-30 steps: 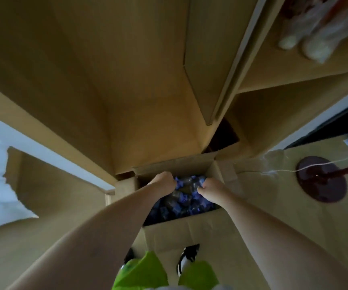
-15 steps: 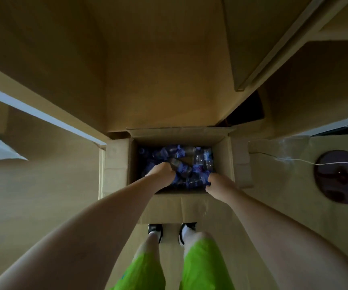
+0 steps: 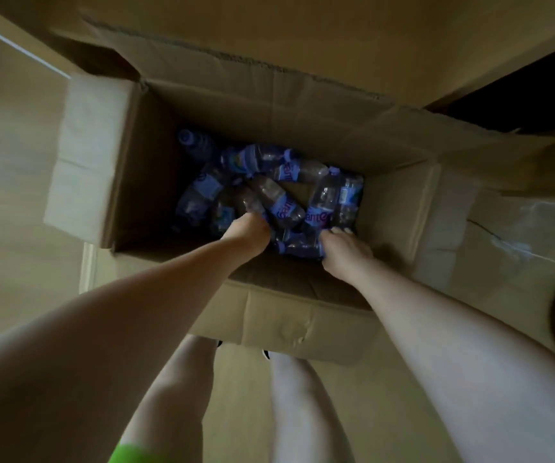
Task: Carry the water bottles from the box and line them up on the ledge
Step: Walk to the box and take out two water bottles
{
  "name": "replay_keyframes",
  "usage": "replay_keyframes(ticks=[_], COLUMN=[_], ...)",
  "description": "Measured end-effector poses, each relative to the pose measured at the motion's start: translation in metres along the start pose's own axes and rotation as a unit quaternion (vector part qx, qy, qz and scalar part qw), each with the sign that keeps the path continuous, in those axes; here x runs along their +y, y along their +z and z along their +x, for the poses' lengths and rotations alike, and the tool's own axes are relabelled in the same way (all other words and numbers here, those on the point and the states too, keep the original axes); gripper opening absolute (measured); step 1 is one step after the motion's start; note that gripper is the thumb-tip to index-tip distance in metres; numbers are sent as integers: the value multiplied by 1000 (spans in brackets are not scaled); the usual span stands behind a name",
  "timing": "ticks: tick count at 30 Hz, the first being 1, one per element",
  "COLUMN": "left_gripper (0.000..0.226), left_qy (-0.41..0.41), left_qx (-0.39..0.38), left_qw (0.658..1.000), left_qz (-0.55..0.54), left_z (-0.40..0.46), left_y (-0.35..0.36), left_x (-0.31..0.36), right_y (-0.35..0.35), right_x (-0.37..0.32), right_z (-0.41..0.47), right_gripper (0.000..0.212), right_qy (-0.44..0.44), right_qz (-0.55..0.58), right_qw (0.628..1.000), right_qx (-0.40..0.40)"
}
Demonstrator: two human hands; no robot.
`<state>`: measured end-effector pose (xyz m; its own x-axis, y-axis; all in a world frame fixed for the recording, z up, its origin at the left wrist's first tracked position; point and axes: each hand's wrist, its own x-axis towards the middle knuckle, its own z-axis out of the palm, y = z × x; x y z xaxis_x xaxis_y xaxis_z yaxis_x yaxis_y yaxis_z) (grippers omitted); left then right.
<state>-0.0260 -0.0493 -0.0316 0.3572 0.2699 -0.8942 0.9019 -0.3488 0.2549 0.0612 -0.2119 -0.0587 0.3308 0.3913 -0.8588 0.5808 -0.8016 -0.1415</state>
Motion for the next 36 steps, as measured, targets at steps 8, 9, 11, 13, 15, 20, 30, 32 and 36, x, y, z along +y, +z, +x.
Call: replay_keyframes(ticks=[8, 9, 11, 13, 15, 20, 30, 32, 36], left_gripper=[29, 31, 30, 27, 28, 27, 15, 21, 36], left_qy=[-23, -30, -41, -46, -47, -59, -80, -73, -86], left_qx=[-15, -11, -15, -26, -41, -37, 8, -9, -50], left_qw=[999, 999, 999, 998, 998, 996, 959, 946, 908], left_qz=[-26, -25, -18, -16, -13, -51, -272, -316, -407], left_z=[79, 84, 92, 97, 102, 98, 60, 52, 44], left_y=[46, 48, 50, 54, 60, 65, 33, 26, 10], left_x=[-22, -25, -28, -29, -32, -36, -23, -17, -13], right_y=[73, 80, 89, 94, 95, 90, 31, 23, 12], right_x=[29, 33, 39, 42, 42, 46, 10, -5, -34], right_z=[100, 107, 118, 129, 138, 141, 87, 77, 61], right_gripper=[74, 76, 80, 81, 77, 78, 26, 36, 38], right_qy=[3, 3, -1, -2, -10, -29, -14, 8, 16], right_qz=[-123, -131, -150, -170, -178, -98, 567, 636, 711], right_qw=[991, 990, 987, 984, 983, 994, 818, 764, 687], right_qx=[-60, -61, -55, -52, -40, -33, -102, -106, -149])
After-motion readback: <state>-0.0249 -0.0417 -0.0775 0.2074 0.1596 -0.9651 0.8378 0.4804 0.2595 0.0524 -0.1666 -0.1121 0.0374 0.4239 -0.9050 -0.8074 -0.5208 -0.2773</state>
